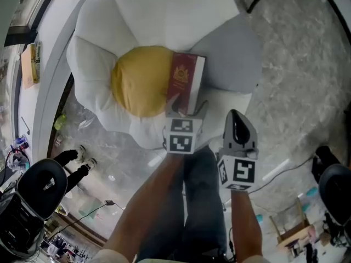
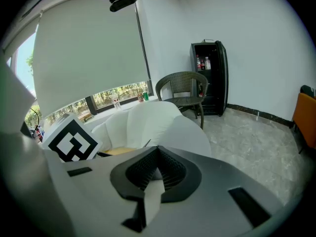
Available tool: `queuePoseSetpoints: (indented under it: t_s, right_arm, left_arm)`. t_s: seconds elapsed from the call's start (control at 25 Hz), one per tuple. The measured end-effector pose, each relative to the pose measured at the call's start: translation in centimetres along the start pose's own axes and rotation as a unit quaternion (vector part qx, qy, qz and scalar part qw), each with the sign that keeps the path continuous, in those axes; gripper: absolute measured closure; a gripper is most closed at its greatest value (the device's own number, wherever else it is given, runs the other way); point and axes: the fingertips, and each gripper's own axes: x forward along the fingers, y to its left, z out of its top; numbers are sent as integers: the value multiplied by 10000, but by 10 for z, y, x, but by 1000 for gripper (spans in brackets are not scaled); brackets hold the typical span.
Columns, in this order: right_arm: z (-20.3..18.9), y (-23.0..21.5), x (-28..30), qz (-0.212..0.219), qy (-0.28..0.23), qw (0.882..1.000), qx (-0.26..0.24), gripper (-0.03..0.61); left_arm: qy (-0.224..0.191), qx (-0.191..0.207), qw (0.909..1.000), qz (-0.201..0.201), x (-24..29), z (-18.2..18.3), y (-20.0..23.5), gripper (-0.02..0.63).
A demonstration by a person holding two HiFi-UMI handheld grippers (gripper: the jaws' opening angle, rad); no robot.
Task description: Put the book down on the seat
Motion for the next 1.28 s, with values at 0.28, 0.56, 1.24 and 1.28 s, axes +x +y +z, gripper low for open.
queuePoseSetpoints:
  t_s: [0.28, 0.56, 1.24, 1.28]
  right_arm:
    - [41, 17, -10, 79, -193, 9997, -131, 574]
    - [115, 46, -37, 244, -493, 9979, -357, 574]
    - [352, 117, -182, 638, -2286, 9681, -799, 574]
    - [357, 116, -193, 624, -2316, 9674, -810, 574]
  left_arm:
    - [-525, -71, 9980, 348, -50, 42, 22, 353]
    - [-720, -298, 9946, 689, -124, 80, 33, 541]
    - [-3197, 704, 9387, 1079, -388, 272, -7, 607]
    - [-3365, 783, 9315, 1135, -405, 280, -13, 607]
